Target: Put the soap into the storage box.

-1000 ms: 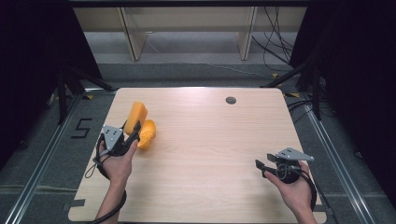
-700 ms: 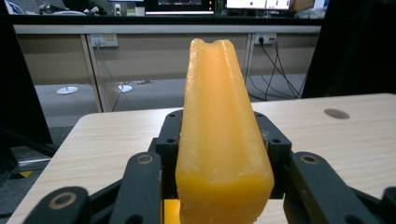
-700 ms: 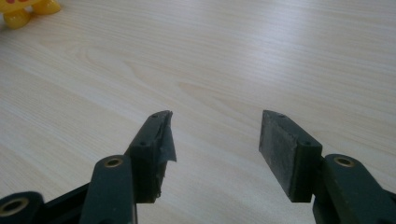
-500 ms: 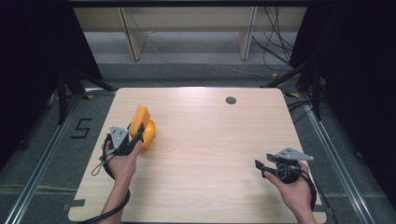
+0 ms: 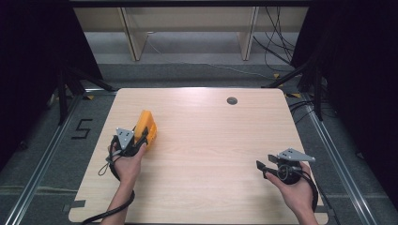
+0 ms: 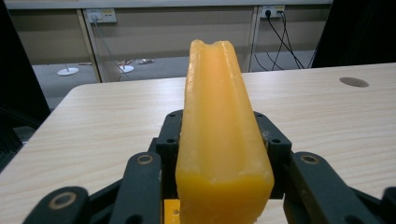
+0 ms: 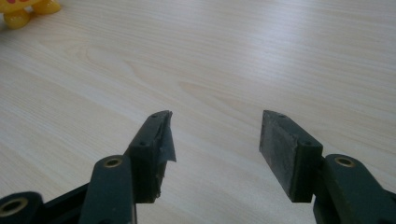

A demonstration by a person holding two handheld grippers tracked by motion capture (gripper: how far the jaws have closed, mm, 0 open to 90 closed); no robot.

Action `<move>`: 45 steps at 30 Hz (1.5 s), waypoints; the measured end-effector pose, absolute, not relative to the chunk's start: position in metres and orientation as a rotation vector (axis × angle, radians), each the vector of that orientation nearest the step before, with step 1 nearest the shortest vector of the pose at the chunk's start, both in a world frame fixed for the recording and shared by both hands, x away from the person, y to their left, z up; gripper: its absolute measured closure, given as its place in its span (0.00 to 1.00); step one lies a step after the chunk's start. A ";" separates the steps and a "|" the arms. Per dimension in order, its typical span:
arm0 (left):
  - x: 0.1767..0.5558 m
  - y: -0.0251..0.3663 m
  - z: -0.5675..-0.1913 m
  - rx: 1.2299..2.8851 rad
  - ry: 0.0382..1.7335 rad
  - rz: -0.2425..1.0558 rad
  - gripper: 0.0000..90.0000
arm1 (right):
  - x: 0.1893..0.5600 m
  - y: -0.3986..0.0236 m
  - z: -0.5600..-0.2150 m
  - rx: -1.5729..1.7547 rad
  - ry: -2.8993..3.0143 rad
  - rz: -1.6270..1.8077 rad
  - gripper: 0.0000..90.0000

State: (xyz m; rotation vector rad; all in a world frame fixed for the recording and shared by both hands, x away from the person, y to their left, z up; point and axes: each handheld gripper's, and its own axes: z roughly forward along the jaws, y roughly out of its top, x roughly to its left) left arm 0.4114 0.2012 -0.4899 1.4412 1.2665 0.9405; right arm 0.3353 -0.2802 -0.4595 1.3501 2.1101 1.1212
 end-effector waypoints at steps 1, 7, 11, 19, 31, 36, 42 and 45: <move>0.412 0.200 -0.491 1.441 1.267 0.941 0.67 | 0.336 -0.281 -0.460 1.343 2.099 1.102 0.49; 0.412 0.198 -0.494 1.443 1.275 0.946 0.67 | 0.336 -0.281 -0.460 1.334 2.104 1.113 0.49; 0.412 0.199 -0.495 1.444 1.283 0.957 0.67 | 0.336 -0.281 -0.460 1.331 2.093 1.103 0.49; 0.415 0.200 -0.501 1.465 1.305 0.959 0.67 | 0.336 -0.280 -0.460 1.324 2.105 1.114 0.49; 0.416 0.199 -0.504 1.470 1.306 0.953 0.67 | 0.336 -0.278 -0.462 1.351 2.096 1.128 0.49; 0.416 0.200 -0.504 1.482 1.302 0.950 0.67 | 0.336 -0.277 -0.462 1.357 2.097 1.111 0.49; 0.417 0.200 -0.501 1.518 1.304 0.933 0.66 | 0.336 -0.276 -0.462 1.366 2.092 1.101 0.49; 0.417 0.199 -0.495 1.556 1.305 0.911 0.57 | 0.335 -0.277 -0.462 1.354 2.099 1.112 0.49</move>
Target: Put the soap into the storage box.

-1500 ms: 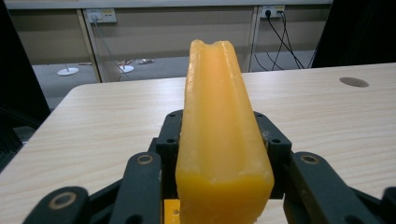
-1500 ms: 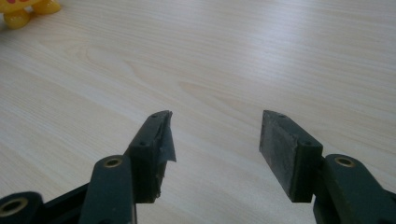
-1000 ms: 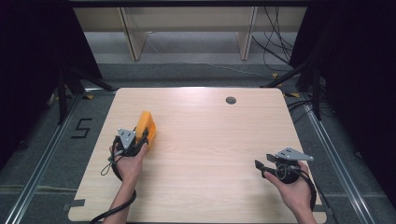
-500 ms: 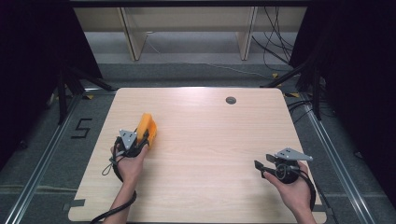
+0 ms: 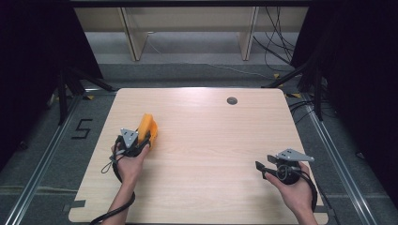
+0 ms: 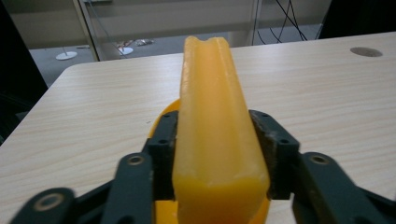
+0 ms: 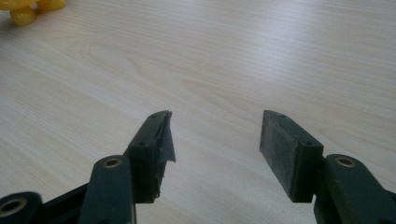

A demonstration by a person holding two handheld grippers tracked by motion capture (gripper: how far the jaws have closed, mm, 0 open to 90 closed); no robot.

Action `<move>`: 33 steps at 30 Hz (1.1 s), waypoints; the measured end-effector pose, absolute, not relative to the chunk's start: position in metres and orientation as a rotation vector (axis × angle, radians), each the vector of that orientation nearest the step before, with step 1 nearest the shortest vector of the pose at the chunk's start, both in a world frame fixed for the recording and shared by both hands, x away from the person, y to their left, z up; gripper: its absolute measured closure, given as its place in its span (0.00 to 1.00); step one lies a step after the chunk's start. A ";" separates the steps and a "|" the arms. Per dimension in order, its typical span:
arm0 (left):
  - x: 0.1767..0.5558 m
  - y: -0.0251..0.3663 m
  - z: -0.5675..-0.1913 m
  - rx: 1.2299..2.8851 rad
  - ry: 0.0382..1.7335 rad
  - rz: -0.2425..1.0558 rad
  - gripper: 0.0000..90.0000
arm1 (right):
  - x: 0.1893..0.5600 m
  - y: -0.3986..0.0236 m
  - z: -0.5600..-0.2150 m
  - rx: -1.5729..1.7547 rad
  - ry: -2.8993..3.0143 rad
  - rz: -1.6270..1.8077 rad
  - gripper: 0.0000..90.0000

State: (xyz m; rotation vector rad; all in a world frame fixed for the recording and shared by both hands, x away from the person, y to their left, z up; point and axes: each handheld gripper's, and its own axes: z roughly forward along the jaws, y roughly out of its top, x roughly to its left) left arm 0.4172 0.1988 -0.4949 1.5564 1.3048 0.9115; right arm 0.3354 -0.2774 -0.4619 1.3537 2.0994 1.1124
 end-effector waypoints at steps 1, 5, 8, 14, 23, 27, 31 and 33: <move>0.417 0.198 -0.492 1.574 1.306 0.910 0.52 | 0.335 -0.277 -0.462 1.355 2.101 1.114 0.48; 0.417 0.199 -0.481 1.614 1.342 0.893 0.39 | 0.335 -0.276 -0.462 1.370 2.106 1.121 0.48; 0.415 0.201 -0.474 1.621 1.357 0.889 0.34 | 0.335 -0.279 -0.460 1.346 2.133 1.095 0.48; 0.391 0.207 -0.453 1.710 1.442 0.805 0.31 | 0.335 -0.277 -0.462 1.371 2.115 1.107 0.47; 0.333 0.223 -0.470 1.809 1.193 0.689 0.29 | 0.335 -0.278 -0.461 1.347 2.142 1.104 0.47; 0.309 0.233 -0.489 1.844 1.110 0.688 0.29 | 0.336 -0.278 -0.462 1.345 2.135 1.123 0.47; 0.292 0.240 -0.497 1.849 1.118 0.629 0.31 | 0.334 -0.276 -0.461 1.385 2.118 1.128 0.47; 0.291 0.239 -0.496 1.845 1.102 0.622 0.31 | 0.335 -0.276 -0.461 1.371 2.121 1.128 0.47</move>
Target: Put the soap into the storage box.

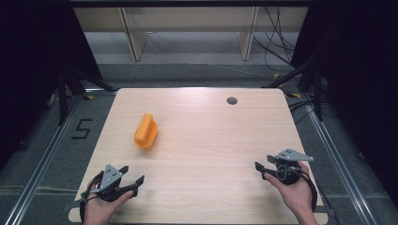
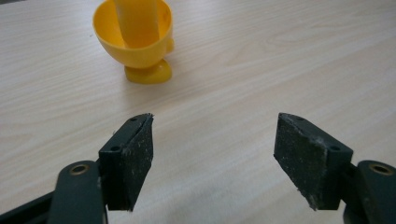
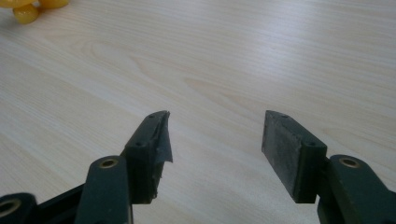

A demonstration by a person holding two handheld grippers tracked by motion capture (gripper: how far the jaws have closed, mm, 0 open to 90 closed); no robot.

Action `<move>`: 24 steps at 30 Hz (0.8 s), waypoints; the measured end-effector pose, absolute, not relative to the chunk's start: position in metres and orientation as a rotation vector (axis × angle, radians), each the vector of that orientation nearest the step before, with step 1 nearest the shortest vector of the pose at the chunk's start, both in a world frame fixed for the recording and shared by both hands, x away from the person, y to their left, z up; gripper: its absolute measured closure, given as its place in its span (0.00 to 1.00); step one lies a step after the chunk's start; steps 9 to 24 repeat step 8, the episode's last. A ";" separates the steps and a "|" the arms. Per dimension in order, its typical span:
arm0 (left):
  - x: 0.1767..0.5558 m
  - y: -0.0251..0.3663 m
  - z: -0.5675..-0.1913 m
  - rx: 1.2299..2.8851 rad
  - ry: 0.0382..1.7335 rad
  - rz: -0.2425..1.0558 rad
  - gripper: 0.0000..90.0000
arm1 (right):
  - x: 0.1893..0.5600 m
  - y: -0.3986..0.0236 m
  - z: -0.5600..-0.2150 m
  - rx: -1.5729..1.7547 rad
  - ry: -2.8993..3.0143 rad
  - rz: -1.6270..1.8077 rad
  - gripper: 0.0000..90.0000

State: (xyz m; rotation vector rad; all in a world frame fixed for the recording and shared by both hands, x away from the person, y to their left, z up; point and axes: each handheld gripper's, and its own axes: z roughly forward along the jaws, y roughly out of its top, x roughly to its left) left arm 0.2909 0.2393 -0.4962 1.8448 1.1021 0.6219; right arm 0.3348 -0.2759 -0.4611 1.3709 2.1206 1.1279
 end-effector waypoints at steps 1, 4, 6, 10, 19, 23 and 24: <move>0.291 0.238 -0.495 1.826 1.074 0.616 0.31 | 0.334 -0.276 -0.461 1.362 2.128 1.120 0.47; 0.295 0.238 -0.497 1.829 1.066 0.607 0.32 | 0.335 -0.277 -0.461 1.334 2.137 1.119 0.47; 0.297 0.238 -0.498 1.856 1.061 0.582 0.32 | 0.335 -0.276 -0.461 1.345 2.131 1.128 0.47; 0.297 0.238 -0.500 1.865 1.055 0.582 0.31 | 0.337 -0.277 -0.462 1.340 2.137 1.139 0.47; 0.297 0.238 -0.500 1.865 1.055 0.582 0.31 | 0.337 -0.277 -0.462 1.340 2.137 1.139 0.47; 0.297 0.238 -0.500 1.865 1.055 0.582 0.31 | 0.337 -0.277 -0.462 1.340 2.137 1.139 0.47; 0.297 0.238 -0.500 1.865 1.055 0.582 0.31 | 0.337 -0.277 -0.462 1.340 2.137 1.139 0.47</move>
